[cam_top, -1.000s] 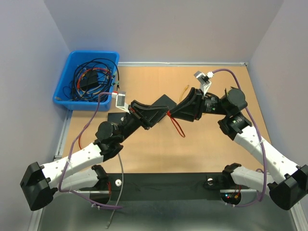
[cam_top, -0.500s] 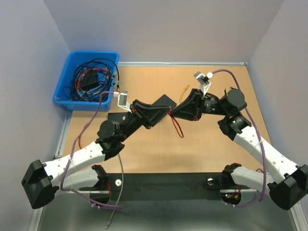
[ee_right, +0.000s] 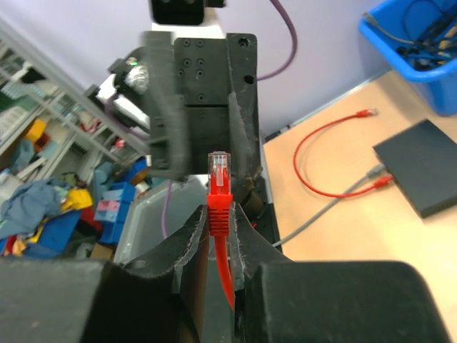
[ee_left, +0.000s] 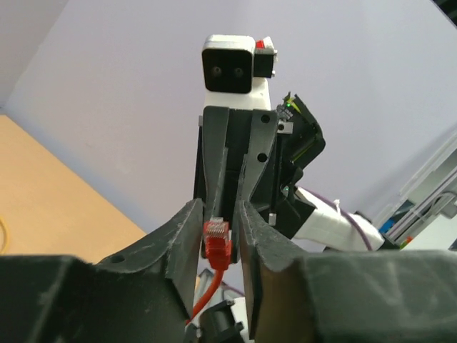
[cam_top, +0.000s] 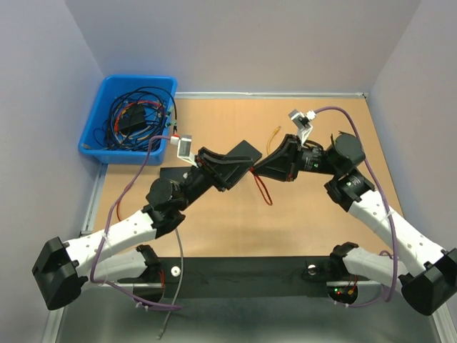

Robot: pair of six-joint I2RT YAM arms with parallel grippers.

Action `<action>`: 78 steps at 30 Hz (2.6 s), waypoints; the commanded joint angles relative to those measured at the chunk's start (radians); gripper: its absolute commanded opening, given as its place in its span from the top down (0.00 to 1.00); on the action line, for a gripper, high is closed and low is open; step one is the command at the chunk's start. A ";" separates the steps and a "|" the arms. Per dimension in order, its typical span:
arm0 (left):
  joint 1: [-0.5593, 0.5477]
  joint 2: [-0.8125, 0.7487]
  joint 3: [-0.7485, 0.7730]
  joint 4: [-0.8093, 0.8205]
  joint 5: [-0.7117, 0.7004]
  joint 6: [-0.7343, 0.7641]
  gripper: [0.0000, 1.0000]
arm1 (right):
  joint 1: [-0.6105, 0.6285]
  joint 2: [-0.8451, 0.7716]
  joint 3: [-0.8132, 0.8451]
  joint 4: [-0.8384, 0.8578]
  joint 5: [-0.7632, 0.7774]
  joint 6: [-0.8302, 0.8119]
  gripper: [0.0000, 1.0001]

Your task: Insert the plug into the switch port

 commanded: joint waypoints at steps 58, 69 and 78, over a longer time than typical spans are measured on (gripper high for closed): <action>0.531 0.965 0.355 -0.230 0.339 0.394 0.39 | 0.108 0.724 0.019 -0.208 0.734 -0.420 0.99; 0.551 1.008 0.338 -0.192 0.383 0.412 0.39 | 0.107 0.751 0.059 -0.197 0.762 -0.420 1.00; 0.550 1.047 0.326 -0.173 0.392 0.400 0.42 | 0.117 0.781 0.093 -0.195 0.763 -0.410 1.00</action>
